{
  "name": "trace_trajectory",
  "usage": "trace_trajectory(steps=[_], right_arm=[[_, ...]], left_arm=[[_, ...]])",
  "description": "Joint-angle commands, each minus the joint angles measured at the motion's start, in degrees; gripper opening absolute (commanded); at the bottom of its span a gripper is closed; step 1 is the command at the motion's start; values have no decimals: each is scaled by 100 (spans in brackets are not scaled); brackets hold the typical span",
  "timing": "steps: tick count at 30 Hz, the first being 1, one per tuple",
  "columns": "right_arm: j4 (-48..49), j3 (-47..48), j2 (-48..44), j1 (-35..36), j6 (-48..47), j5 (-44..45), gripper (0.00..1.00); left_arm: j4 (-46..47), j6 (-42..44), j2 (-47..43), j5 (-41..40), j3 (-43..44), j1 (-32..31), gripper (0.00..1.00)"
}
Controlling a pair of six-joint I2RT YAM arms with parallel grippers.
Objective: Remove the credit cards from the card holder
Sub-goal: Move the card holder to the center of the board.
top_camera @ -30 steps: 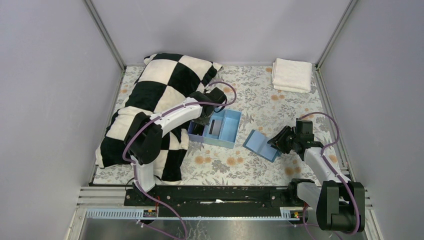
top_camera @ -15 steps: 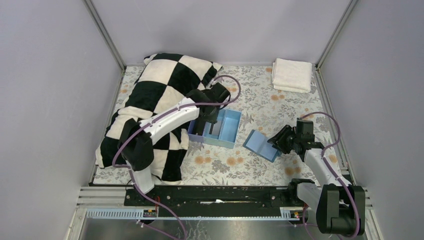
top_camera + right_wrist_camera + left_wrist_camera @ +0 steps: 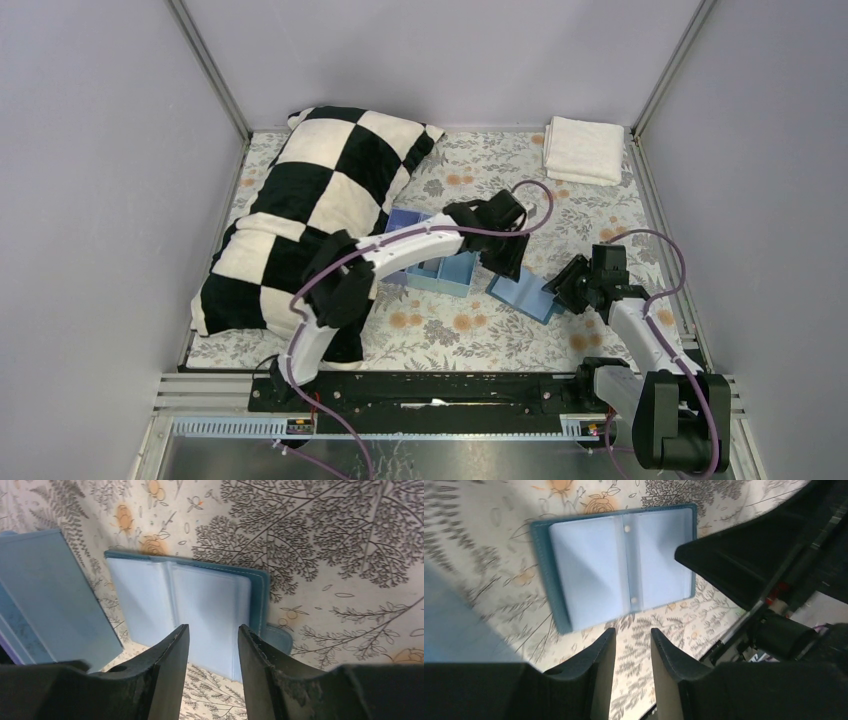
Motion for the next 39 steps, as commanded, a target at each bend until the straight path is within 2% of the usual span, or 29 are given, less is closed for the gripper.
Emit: trace_trajectory(steps=[1, 10, 15, 22, 28, 31, 37, 39], right_arm=[[-168, -26, 49, 39, -40, 361, 48], [257, -205, 367, 42, -37, 68, 48], [569, -381, 271, 37, 142, -214, 44], [867, -403, -165, 41, 264, -618, 33], [1008, -488, -369, 38, 369, -953, 17], [998, -478, -337, 38, 367, -872, 0], [462, -134, -35, 37, 107, 107, 0], [423, 12, 164, 3, 12, 504, 0]], left_arm=[[123, -101, 623, 474, 672, -66, 35], [125, -121, 1331, 162, 747, -61, 35], [129, -96, 1523, 136, 650, -64, 34], [132, -59, 1707, 380, 657, -73, 34], [153, -21, 1795, 520, 670, -77, 34], [156, -2, 1710, 457, 695, -72, 34], [190, 71, 1311, 367, 945, -60, 34], [-158, 128, 1390, 330, 1639, -41, 34]])
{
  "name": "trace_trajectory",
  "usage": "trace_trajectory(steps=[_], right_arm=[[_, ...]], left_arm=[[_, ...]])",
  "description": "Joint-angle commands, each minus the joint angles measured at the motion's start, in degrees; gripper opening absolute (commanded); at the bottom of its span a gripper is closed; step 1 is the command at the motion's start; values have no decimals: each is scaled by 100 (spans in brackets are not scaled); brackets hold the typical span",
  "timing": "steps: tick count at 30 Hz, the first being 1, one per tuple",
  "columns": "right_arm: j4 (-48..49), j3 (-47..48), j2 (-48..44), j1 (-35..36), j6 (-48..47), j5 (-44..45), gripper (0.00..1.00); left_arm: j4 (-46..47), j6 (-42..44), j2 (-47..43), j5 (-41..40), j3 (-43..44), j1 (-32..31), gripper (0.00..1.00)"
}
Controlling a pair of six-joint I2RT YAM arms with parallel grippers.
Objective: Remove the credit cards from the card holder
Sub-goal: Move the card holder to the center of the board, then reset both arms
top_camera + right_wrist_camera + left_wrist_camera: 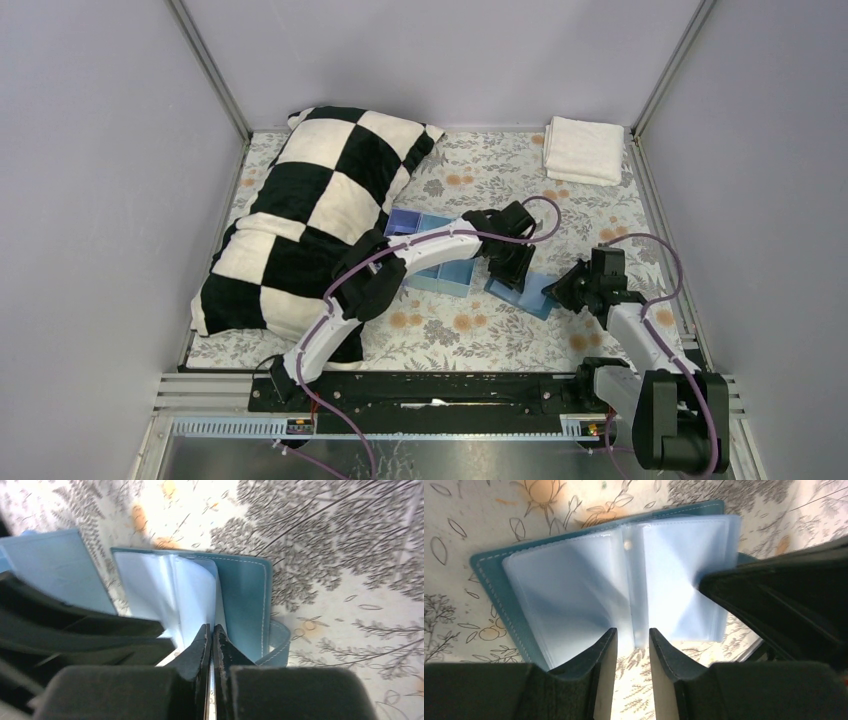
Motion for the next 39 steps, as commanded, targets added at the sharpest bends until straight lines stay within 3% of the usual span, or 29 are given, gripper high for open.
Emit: trace_trajectory(steps=[1, 4, 10, 11, 13, 15, 16, 19, 22, 28, 32, 39], right_arm=[[-135, 453, 408, -29, -266, 927, 0], [22, 798, 875, -202, -383, 1088, 0], [-195, 1758, 1859, -1048, -1021, 1304, 3], [-244, 1885, 1939, -1072, -982, 1224, 18], [-196, 1956, 1858, -1077, -839, 1002, 67], [-249, 1990, 1579, -1077, -769, 940, 91], [-326, 2025, 1398, -1077, -783, 922, 97], [-723, 2191, 730, -1068, -1016, 767, 100], [-1018, 2389, 74, -899, -1307, 430, 100], [-1163, 2667, -760, 584, -1201, 1199, 100], [-1455, 3140, -809, 1096, -1406, 1604, 100], [-1694, 3620, -699, 1126, -1663, 2133, 100]], left_arm=[[-546, 234, -51, -197, 1304, 4, 34], [-865, 338, -76, -295, 2083, 47, 35], [-631, 424, -1308, -414, 1093, 124, 36], [-518, 449, -1555, -492, 842, 133, 36], [-355, 518, -2005, -617, 433, 183, 38], [-280, 566, -2408, -753, 109, 269, 40], [-270, 583, -2608, -891, -50, 313, 42], [-199, 678, -3235, -1320, -611, 404, 45], [91, 832, -3952, -1898, -1342, 422, 54], [133, 750, -5078, -3013, -2435, 724, 56], [215, 801, -5747, -3557, -3080, 1004, 56], [368, 1059, -6436, -3525, -3973, 1287, 57]])
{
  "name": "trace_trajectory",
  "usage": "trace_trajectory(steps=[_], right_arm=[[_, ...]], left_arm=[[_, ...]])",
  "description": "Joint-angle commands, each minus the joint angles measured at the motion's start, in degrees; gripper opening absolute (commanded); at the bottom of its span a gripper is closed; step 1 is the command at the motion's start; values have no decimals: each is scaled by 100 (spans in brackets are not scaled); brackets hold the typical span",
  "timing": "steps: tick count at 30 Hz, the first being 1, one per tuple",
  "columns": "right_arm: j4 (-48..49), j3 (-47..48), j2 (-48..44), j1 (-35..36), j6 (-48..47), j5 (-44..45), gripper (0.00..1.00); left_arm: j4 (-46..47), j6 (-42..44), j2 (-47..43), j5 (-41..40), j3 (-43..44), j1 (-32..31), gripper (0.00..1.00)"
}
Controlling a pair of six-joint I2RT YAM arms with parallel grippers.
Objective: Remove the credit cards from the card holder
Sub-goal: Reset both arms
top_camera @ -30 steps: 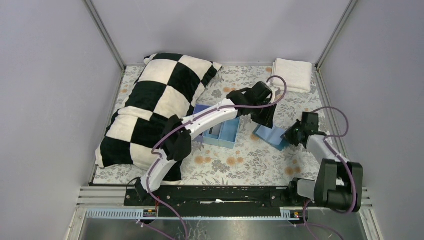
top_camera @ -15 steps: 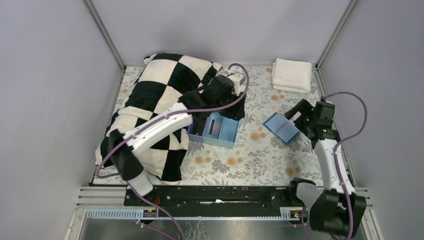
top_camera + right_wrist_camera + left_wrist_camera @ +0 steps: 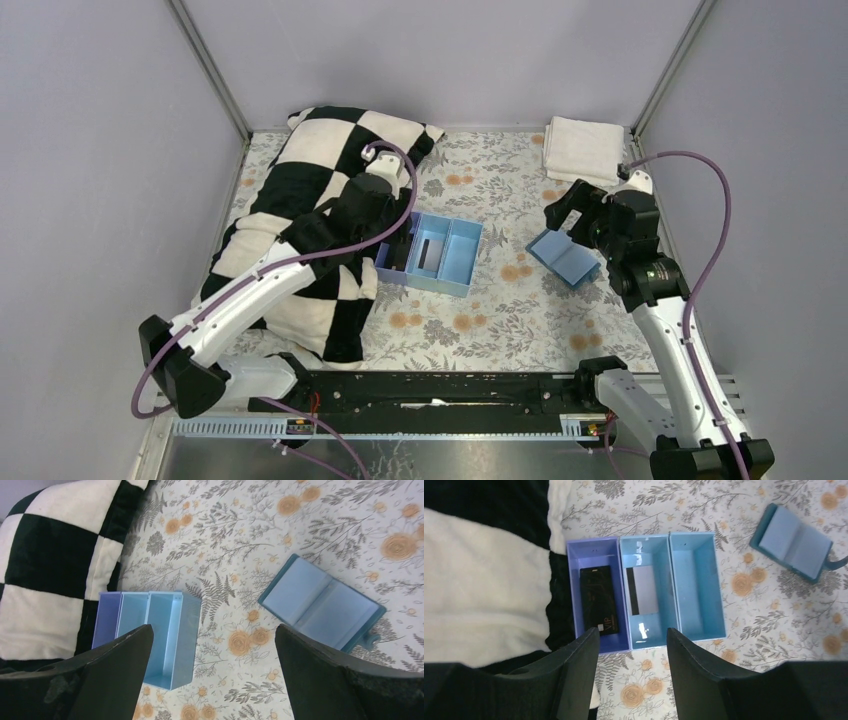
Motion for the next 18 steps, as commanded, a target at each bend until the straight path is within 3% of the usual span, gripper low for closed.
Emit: trace_trajectory(steps=[1, 18], right_arm=[[-141, 293, 60, 36, -239, 557, 100], [-67, 240, 166, 34, -139, 598, 100]], left_arm=[[334, 120, -332, -296, -346, 54, 57], [333, 14, -662, -116, -667, 961, 55]])
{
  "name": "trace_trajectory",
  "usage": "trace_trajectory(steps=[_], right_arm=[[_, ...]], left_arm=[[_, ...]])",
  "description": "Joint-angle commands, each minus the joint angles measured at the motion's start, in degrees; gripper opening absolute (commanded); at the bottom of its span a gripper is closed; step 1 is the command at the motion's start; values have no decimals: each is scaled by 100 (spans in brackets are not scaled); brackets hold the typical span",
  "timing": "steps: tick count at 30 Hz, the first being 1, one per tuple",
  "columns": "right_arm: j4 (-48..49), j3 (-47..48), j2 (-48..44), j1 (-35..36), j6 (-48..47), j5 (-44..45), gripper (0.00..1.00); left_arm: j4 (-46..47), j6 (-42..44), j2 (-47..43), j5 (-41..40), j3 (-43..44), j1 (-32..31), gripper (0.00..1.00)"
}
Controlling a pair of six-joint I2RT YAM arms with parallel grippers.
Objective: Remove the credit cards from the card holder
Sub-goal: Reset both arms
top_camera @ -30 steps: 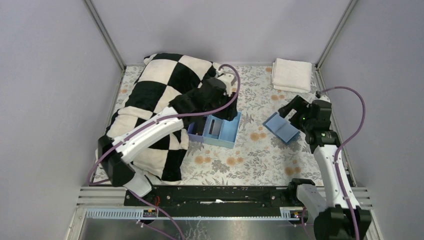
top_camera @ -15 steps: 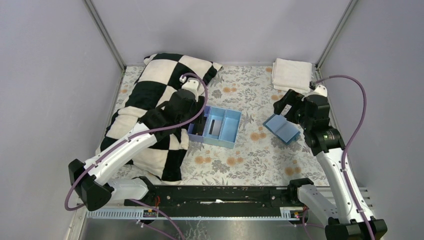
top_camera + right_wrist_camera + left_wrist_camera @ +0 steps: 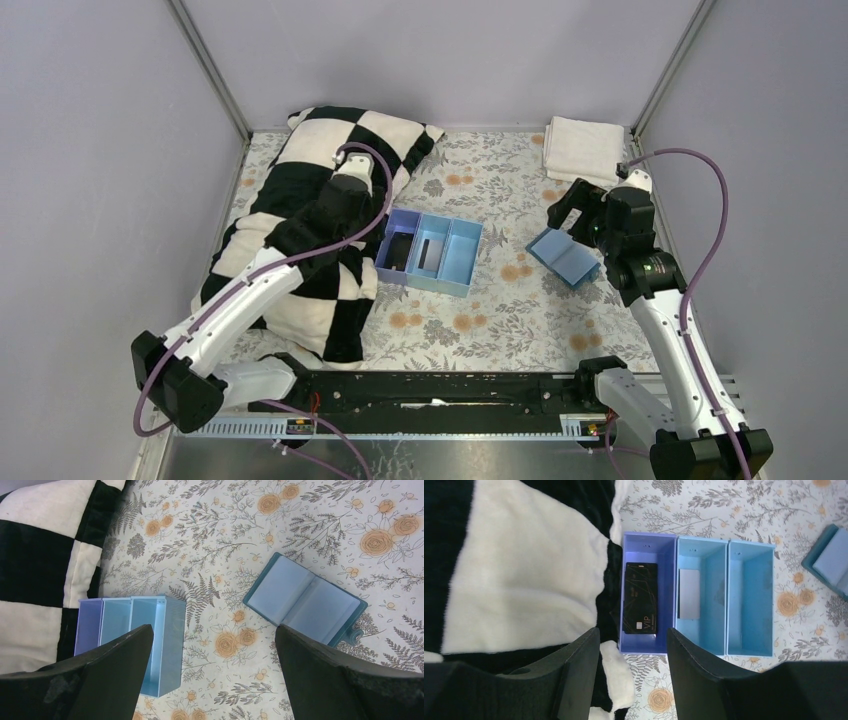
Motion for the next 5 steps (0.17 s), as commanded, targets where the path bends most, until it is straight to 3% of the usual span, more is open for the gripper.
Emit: trace_trajectory(steps=[1, 5], right_arm=[[35, 142, -59, 32, -56, 138, 100], [75, 107, -103, 26, -38, 120, 100]], left_arm=[[291, -15, -228, 208, 43, 282, 54], [444, -100, -219, 716, 20, 362, 52]])
